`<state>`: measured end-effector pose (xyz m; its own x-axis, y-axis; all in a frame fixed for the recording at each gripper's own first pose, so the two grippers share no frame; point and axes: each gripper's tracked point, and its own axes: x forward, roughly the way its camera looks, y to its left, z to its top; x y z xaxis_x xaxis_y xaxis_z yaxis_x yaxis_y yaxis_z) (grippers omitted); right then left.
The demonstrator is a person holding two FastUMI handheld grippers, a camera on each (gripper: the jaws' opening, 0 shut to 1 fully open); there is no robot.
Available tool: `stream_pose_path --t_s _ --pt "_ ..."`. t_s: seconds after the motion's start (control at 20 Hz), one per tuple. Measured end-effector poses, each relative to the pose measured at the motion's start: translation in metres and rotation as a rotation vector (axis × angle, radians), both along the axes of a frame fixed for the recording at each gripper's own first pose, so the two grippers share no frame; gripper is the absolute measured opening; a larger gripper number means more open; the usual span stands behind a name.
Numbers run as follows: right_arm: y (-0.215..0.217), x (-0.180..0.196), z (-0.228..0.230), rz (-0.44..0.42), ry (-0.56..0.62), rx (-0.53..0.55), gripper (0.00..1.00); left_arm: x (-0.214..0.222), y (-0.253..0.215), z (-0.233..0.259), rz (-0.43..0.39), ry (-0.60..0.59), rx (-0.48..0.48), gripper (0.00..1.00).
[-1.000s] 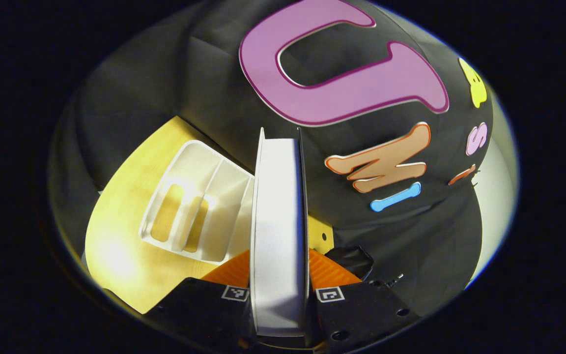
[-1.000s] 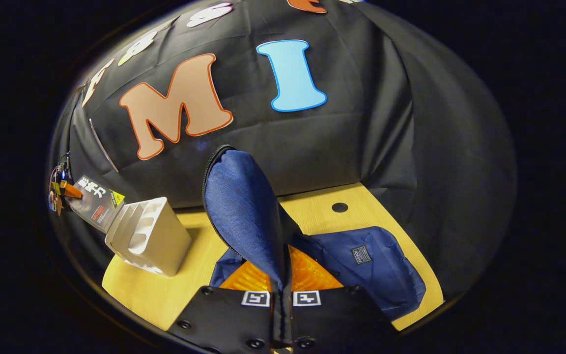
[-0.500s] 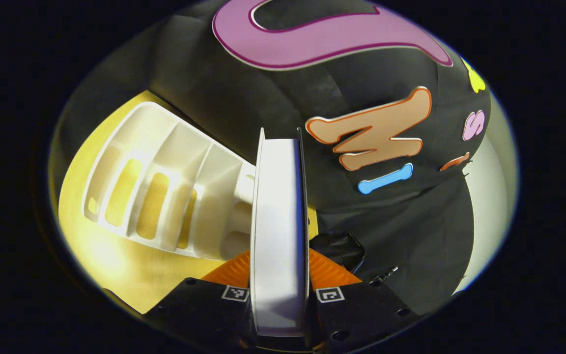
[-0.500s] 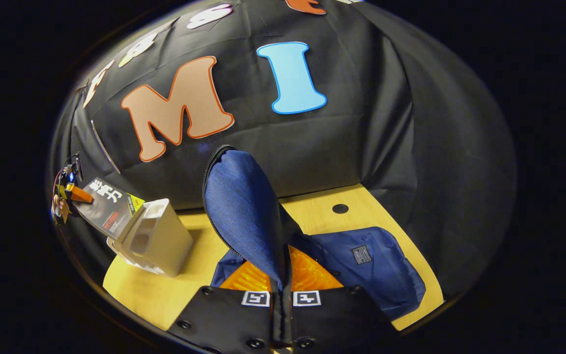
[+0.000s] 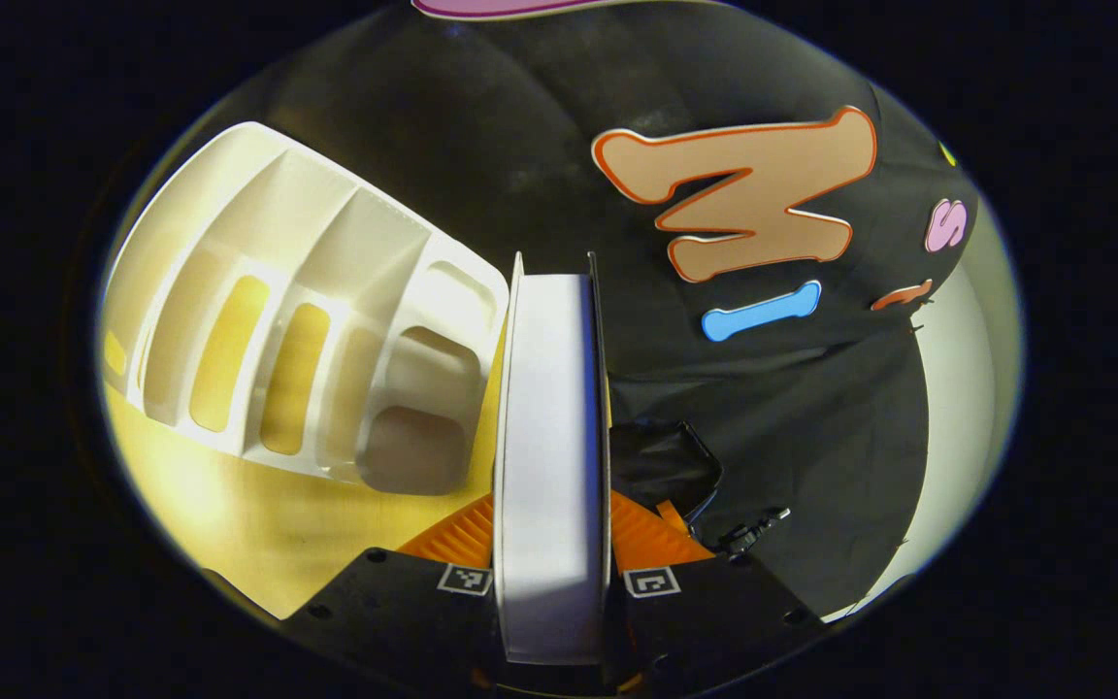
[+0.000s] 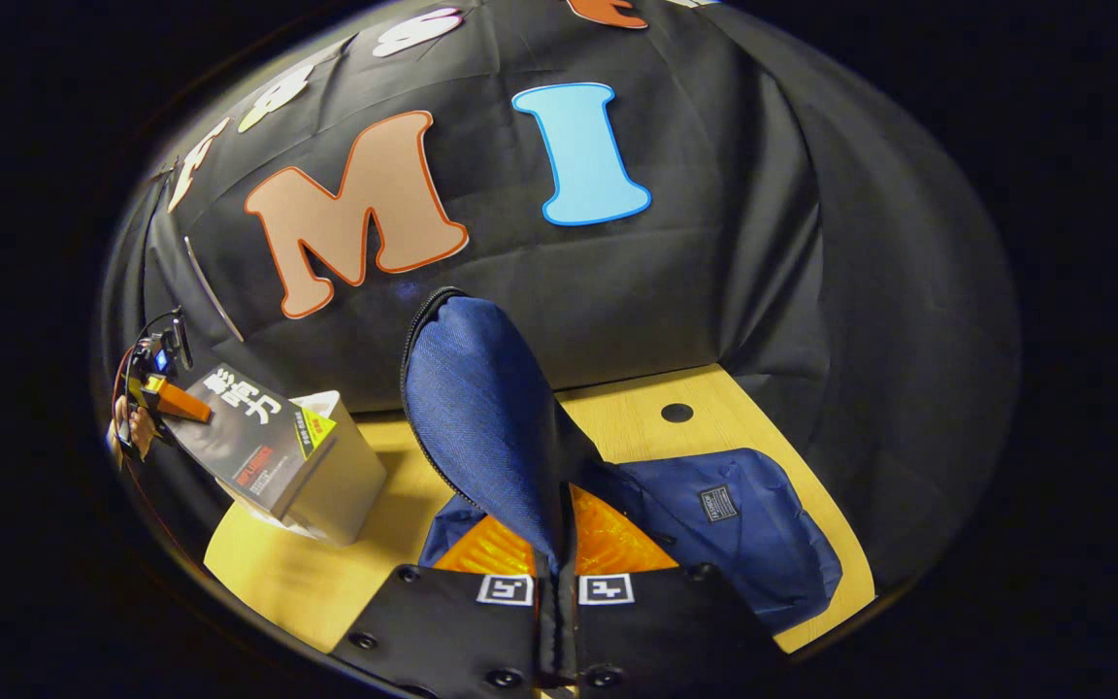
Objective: Open the schoolbag, grab two books from the bookshelf and put them into the schoolbag.
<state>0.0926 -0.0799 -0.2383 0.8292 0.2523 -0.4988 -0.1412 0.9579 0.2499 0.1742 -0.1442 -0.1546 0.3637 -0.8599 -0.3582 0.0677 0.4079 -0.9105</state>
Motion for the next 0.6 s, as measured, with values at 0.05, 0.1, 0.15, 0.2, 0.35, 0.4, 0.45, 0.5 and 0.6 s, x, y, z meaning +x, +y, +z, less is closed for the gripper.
stream_pose_path --t_s 0.05,0.1,0.15,0.2,0.35,0.4,0.45,0.5,0.6 --pt "0.000 0.000 0.000 0.003 0.001 0.001 0.05 -0.001 -0.007 -0.005 -0.009 0.003 0.000 0.34" --pt "0.000 0.000 0.000 0.006 0.001 0.002 0.05 -0.002 -0.015 -0.009 -0.021 0.006 -0.004 0.34" --pt "0.001 0.000 -0.001 0.008 0.001 0.003 0.03 -0.004 -0.025 -0.013 -0.030 0.013 -0.009 0.34" --pt "0.002 0.000 -0.001 0.013 0.003 0.003 0.03 -0.004 -0.035 -0.013 -0.042 0.017 -0.015 0.34" --pt "0.003 -0.001 -0.002 0.028 0.002 0.002 0.04 -0.006 -0.068 -0.022 -0.074 0.032 -0.023 0.34" --pt "0.003 0.000 -0.001 0.030 0.001 0.003 0.01 -0.007 -0.076 -0.026 -0.083 0.037 -0.023 0.34" --pt "0.002 0.000 -0.001 0.031 0.001 0.005 0.03 -0.008 -0.088 -0.029 -0.091 0.043 -0.026 0.34" --pt "0.002 0.001 0.000 0.031 -0.001 0.008 0.03 -0.010 -0.099 -0.031 -0.099 0.049 -0.032 0.34" --pt "0.001 0.000 0.000 0.032 -0.004 0.008 0.03 -0.014 -0.121 -0.036 -0.124 0.055 -0.031 0.34"
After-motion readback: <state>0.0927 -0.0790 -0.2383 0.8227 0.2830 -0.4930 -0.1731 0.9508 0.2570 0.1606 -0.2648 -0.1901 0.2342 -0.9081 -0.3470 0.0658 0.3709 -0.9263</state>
